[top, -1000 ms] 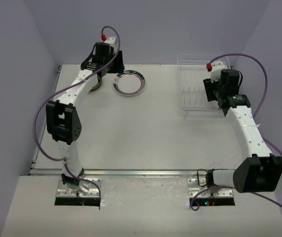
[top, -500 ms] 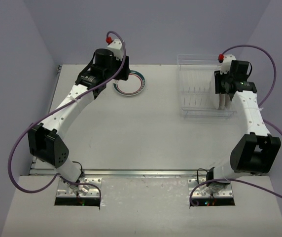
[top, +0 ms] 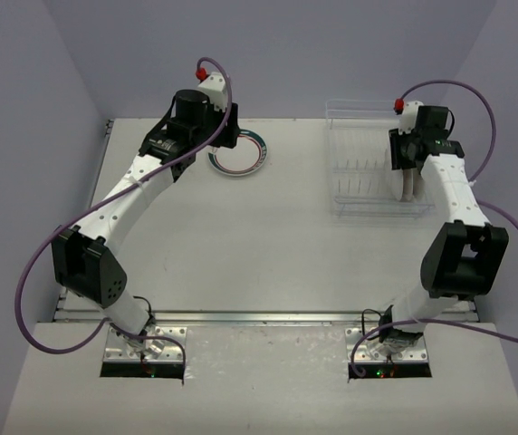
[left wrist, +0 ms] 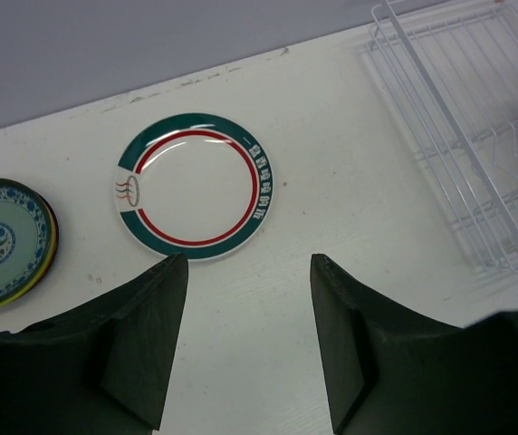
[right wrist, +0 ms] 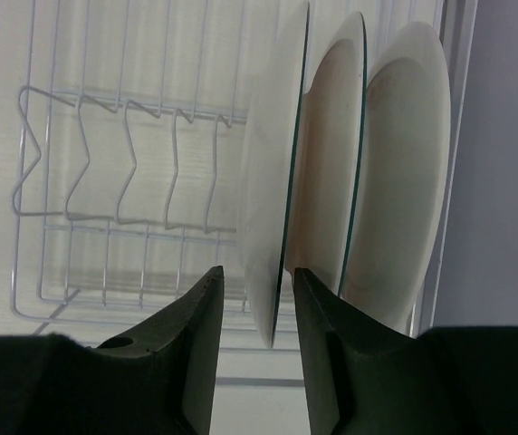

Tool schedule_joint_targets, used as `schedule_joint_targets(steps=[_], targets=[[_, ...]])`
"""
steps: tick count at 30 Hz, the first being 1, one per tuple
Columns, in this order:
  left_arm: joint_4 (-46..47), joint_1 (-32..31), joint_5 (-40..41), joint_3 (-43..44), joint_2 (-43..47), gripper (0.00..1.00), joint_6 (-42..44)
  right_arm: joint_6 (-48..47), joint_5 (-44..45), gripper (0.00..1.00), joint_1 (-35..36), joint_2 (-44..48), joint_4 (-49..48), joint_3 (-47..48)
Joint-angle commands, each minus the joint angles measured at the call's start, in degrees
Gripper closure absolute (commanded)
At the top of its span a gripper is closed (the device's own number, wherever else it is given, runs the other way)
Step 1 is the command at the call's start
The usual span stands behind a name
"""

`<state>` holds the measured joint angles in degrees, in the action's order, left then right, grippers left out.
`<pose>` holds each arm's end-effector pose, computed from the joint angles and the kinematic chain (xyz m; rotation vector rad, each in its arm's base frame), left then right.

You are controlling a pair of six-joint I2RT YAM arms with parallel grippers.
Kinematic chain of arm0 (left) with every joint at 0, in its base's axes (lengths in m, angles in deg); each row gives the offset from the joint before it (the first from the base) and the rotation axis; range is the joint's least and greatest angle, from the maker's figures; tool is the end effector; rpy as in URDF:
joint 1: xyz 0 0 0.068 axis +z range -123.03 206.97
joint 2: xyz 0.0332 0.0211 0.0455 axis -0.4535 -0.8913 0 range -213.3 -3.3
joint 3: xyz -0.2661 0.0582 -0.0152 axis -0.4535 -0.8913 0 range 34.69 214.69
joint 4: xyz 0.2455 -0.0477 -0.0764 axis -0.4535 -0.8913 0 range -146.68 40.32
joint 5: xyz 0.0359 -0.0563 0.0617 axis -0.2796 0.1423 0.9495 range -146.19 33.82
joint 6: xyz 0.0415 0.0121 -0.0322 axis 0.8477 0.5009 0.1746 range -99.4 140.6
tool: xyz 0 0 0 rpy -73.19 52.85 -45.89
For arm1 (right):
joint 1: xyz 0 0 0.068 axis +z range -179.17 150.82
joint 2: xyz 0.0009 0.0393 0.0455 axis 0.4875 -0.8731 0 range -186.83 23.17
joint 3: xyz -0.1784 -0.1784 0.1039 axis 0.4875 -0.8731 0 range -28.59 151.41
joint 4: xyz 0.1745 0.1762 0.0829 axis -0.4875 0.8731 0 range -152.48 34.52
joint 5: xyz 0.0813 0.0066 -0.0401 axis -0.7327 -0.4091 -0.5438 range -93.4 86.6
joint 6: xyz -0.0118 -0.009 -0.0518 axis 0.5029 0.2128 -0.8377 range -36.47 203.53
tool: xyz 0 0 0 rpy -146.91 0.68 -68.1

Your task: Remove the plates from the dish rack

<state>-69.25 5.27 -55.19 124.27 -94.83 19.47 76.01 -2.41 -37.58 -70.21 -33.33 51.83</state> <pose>0.3496 -0.1384 0.3889 0.3375 1.9251 -0.2467 0.3650 -0.0545 0.3071 0.0267 2.3108 -0.1619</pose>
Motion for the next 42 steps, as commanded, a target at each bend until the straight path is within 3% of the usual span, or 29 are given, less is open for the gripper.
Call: schedule_joint_targets(steps=[1, 12, 19, 28, 31, 36, 42], targets=[[1.6, 0.0, 0.6, -0.1, 0.8, 0.46, 0.5, -0.5, -0.7, 0.63, -0.1, -3.7, -1.4, 4.6], [0.0, 0.2, -0.7, 0.8, -0.3, 0.43, -0.8, 2.1, -4.3, 0.76, -1.6, -9.3, -0.4, 7.1], [-1.1, 0.7, -2.7, 1.3, -2.0, 0.39, -2.2, 5.8, -7.7, 1.0, -2.2, -8.0, 4.9, 11.1], [-1.0, 2.8, -6.5, -1.9, -2.5, 0.38, -4.0, 9.2, -11.0, 1.0, -2.7, -5.5, 8.2, 17.5], [-1.4, 3.8, -8.0, -2.4, -2.4, 0.33, -4.2, 9.5, -12.3, 1.0, -3.6, -5.8, 9.3, 20.8], [-1.5, 7.1, -13.5, -3.4, -1.5, 0.27, -6.0, 8.1, -19.7, 1.0, -4.3, -4.7, 10.9, 25.1], [0.1, 10.6, -17.7, -6.4, 1.8, 0.27, -8.5, 2.1, -28.3, 1.0, -2.8, 2.1, 5.3, 22.0]])
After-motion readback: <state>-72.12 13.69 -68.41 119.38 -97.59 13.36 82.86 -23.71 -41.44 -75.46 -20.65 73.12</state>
